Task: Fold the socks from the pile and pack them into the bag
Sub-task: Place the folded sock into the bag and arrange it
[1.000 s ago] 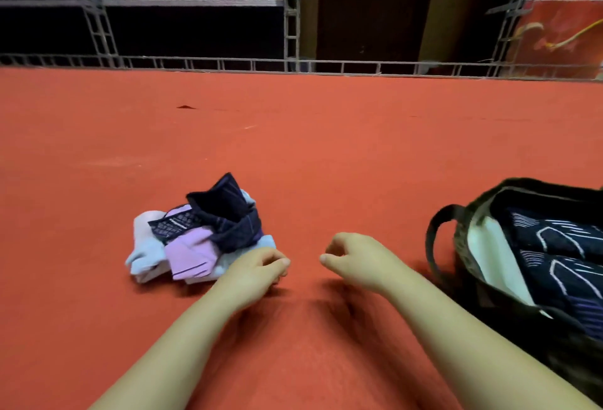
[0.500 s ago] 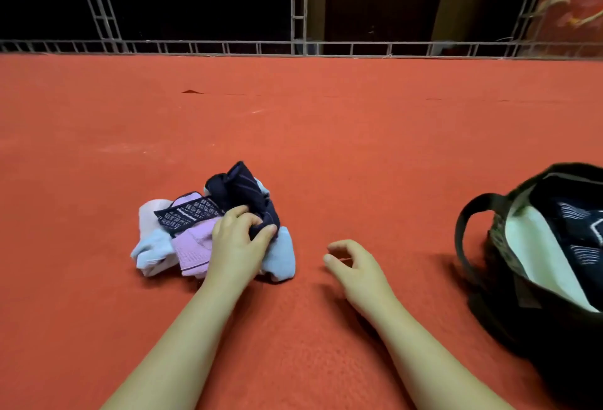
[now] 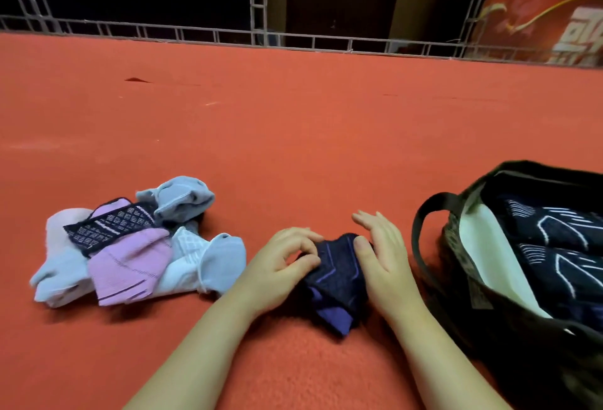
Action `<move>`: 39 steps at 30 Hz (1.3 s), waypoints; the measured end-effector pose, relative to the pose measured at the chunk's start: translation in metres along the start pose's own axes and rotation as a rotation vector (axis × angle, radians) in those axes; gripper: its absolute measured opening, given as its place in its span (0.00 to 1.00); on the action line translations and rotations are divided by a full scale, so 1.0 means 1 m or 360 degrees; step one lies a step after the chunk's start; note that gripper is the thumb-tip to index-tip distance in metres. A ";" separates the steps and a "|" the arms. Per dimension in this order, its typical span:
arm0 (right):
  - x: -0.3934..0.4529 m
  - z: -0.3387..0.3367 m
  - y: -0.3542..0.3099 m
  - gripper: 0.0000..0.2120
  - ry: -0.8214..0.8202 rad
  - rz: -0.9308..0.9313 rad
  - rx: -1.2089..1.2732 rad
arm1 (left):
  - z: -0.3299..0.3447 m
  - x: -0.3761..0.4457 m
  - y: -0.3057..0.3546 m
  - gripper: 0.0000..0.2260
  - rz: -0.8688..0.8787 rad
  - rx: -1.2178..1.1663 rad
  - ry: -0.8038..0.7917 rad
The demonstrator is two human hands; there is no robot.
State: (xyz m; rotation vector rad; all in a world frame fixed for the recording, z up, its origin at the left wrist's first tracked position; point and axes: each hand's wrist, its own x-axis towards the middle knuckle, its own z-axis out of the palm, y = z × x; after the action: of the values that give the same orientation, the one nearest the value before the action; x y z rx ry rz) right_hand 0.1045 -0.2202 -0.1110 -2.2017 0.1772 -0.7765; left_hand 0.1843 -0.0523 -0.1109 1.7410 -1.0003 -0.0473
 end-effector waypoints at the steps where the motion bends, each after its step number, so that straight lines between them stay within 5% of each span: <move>1: 0.002 -0.001 0.003 0.28 -0.0137 0.0074 -0.0017 | 0.000 -0.001 -0.004 0.04 -0.0016 -0.0054 -0.0006; 5: 0.011 -0.002 0.005 0.21 -0.0780 0.0410 -0.0225 | 0.000 -0.005 -0.013 0.05 -0.0125 -0.0206 0.0036; 11: 0.004 -0.014 0.006 0.20 -0.0974 0.0592 0.0289 | 0.002 0.001 -0.016 0.05 -0.0178 -0.0218 0.0132; 13: 0.003 -0.011 0.005 0.19 -0.0828 0.0657 0.0416 | 0.004 0.001 -0.016 0.06 -0.0197 -0.0210 0.0252; 17: 0.006 0.003 0.003 0.18 -0.0127 0.0714 0.0490 | 0.006 -0.006 -0.004 0.05 -0.0062 -0.0139 0.0719; 21: 0.000 0.012 0.001 0.19 0.0297 0.0690 0.0625 | 0.019 -0.015 0.010 0.09 -0.0006 0.0100 0.0450; 26: -0.009 0.024 -0.003 0.16 0.0179 0.0653 0.0972 | 0.025 -0.011 0.004 0.04 -0.0365 0.0028 0.0347; 30: -0.013 0.032 -0.006 0.16 -0.0086 0.0574 0.1154 | 0.025 -0.008 0.005 0.04 -0.0750 -0.0469 0.0320; 33: -0.010 0.032 -0.003 0.16 -0.0131 0.0609 0.1177 | 0.022 -0.008 0.000 0.02 -0.0787 -0.0743 0.0183; 39: 0.004 0.011 0.010 0.16 0.0227 0.0641 0.0833 | 0.013 0.003 -0.001 0.06 -0.0717 -0.1492 0.0523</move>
State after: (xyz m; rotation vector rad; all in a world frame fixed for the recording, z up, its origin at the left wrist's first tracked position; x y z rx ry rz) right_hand 0.1155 -0.2219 -0.1216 -1.5523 0.4230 -0.6593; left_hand 0.1809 -0.0638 -0.1161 1.0105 -0.2319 -0.4326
